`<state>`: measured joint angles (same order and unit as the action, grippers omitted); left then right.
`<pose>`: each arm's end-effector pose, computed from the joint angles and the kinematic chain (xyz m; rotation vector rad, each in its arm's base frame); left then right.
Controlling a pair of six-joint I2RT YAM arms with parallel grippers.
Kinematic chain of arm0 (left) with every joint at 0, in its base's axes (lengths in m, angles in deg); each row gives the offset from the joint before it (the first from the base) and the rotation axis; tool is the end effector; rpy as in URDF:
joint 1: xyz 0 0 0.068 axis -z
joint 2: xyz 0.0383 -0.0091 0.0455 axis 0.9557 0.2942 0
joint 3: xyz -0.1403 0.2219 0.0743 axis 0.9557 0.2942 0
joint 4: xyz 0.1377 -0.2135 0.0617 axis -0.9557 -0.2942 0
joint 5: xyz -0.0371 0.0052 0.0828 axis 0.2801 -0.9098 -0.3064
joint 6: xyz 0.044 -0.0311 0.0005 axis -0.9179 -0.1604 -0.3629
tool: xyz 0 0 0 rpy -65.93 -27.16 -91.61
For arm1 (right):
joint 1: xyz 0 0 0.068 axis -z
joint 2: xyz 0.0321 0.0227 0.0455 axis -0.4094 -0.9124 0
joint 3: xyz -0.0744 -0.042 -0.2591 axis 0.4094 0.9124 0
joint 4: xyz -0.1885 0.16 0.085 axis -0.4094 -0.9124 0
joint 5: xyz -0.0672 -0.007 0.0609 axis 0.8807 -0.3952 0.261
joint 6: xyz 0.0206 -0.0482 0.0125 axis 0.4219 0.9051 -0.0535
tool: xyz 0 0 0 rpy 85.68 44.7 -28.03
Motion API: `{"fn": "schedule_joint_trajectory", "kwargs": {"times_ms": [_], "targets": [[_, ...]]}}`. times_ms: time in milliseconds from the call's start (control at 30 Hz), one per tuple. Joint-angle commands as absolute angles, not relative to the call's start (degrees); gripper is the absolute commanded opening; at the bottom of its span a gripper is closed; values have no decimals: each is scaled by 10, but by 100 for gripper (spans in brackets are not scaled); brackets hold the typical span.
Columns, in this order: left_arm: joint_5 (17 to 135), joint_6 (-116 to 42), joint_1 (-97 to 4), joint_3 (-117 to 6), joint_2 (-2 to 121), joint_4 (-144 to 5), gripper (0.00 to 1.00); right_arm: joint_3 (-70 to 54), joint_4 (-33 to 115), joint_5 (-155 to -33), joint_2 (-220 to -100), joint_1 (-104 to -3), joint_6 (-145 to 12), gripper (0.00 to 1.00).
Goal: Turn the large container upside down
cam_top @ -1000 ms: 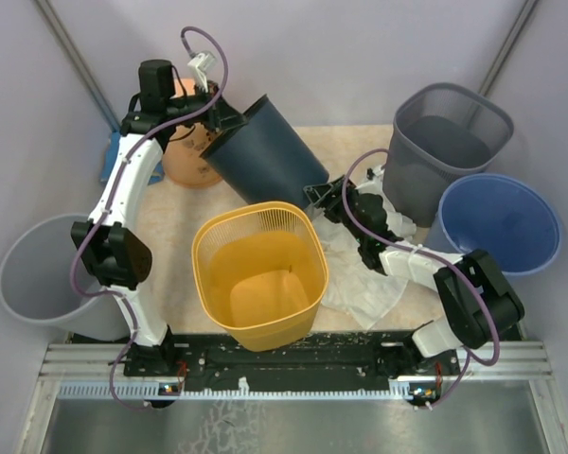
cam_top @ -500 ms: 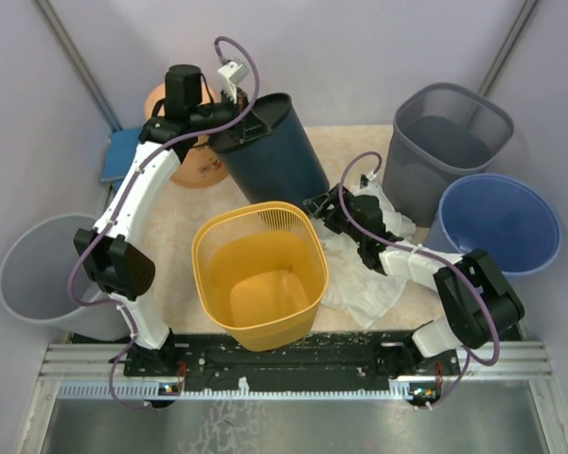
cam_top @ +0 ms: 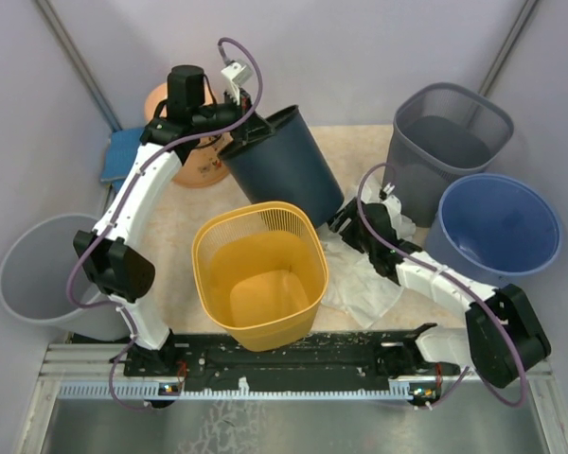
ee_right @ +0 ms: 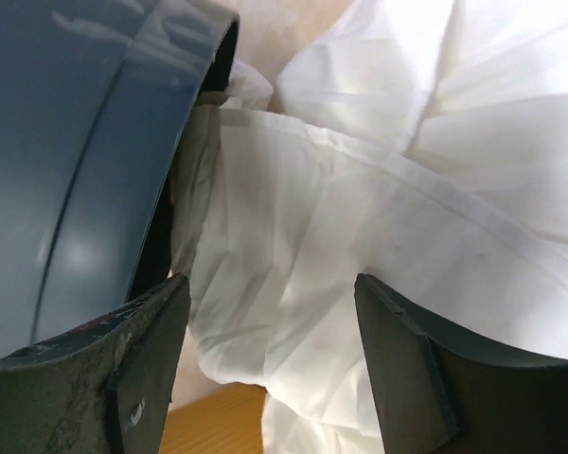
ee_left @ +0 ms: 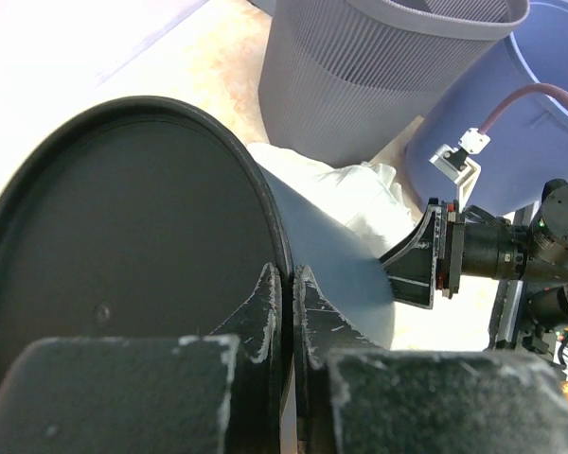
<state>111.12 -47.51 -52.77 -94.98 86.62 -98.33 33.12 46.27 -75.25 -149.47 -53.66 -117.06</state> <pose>0.3739 -0.1631 0.4369 0.8283 1.7148 -0.9622 0.2286 0.1211 0.2104 0.6405 2.0841 0.6810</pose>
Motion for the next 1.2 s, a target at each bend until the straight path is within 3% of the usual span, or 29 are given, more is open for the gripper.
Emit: {"fn": "schedule_joint_trajectory", "kwargs": {"times_ms": [0, 367, 667, 767, 933, 1033, 1167], "targets": [[1142, -486, -523, -967, 813, -898, 0, 311, 411, -719, -1442, -540, -1117, 72], [1115, -495, -522, -968, 806, -897, 0, 220, 383, -741, -1359, -540, -925, 77], [1118, -511, -522, -995, 828, -906, 0, 213, 404, -791, -1301, -540, -862, 73], [1122, -517, -523, -1013, 838, -914, 0, 220, 452, -842, -1327, -540, -883, 63], [1142, -514, -522, -1028, 846, -899, 0, 208, 509, -890, -1388, -585, -890, 30], [1150, -510, -519, -1032, 852, -890, 0, 207, 531, -908, -1413, -613, -892, 20], [1160, -505, -510, -1023, 857, -867, 0, 227, 569, -926, -1443, -614, -918, 17]]}}
